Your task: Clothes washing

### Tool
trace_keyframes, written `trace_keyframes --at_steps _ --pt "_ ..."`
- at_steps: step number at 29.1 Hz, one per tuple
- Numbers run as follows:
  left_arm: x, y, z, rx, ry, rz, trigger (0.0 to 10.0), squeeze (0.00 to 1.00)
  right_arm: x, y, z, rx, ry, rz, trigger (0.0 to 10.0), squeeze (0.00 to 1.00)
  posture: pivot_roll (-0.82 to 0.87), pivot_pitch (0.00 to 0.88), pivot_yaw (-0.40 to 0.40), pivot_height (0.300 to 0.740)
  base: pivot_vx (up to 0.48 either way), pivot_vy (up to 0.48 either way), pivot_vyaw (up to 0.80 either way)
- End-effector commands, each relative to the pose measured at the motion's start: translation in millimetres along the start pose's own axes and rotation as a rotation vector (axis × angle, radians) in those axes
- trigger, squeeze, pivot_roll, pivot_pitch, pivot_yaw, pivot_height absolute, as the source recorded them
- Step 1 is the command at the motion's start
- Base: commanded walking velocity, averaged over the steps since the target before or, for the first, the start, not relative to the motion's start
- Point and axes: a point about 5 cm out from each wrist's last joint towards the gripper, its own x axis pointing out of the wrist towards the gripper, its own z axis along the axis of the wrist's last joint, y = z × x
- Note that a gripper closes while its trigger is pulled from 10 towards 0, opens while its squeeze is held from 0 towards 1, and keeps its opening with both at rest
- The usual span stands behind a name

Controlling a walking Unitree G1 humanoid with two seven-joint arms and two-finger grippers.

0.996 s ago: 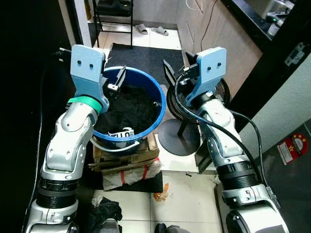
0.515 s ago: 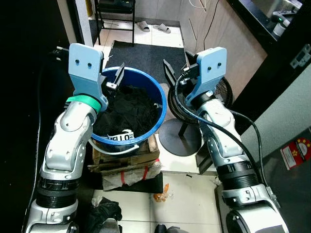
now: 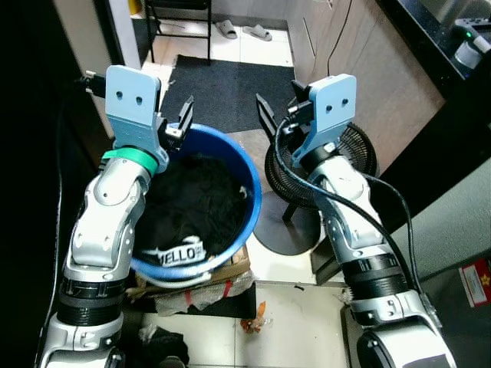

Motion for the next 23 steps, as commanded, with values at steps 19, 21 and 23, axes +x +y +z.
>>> trace_keyframes --at_steps 19,21,23 --pt "0.2 1.5 -3.9 -0.016 0.023 0.012 10.0 0.00 0.5 1.9 -1.3 0.011 0.001 0.005 10.0 0.00 0.09 0.068 -0.057 0.740 0.000 0.000 0.00" --pt "0.1 1.6 -4.0 -0.016 0.024 0.012 10.0 0.00 0.7 2.1 -1.3 0.012 0.001 0.006 10.0 0.00 0.09 0.069 -0.057 0.740 0.000 0.000 0.00" --pt "-0.1 1.7 -4.2 -0.016 0.025 0.012 10.0 0.00 0.9 2.2 -1.3 0.012 0.001 0.007 10.0 0.00 0.09 0.069 -0.058 0.740 0.000 0.000 0.00"
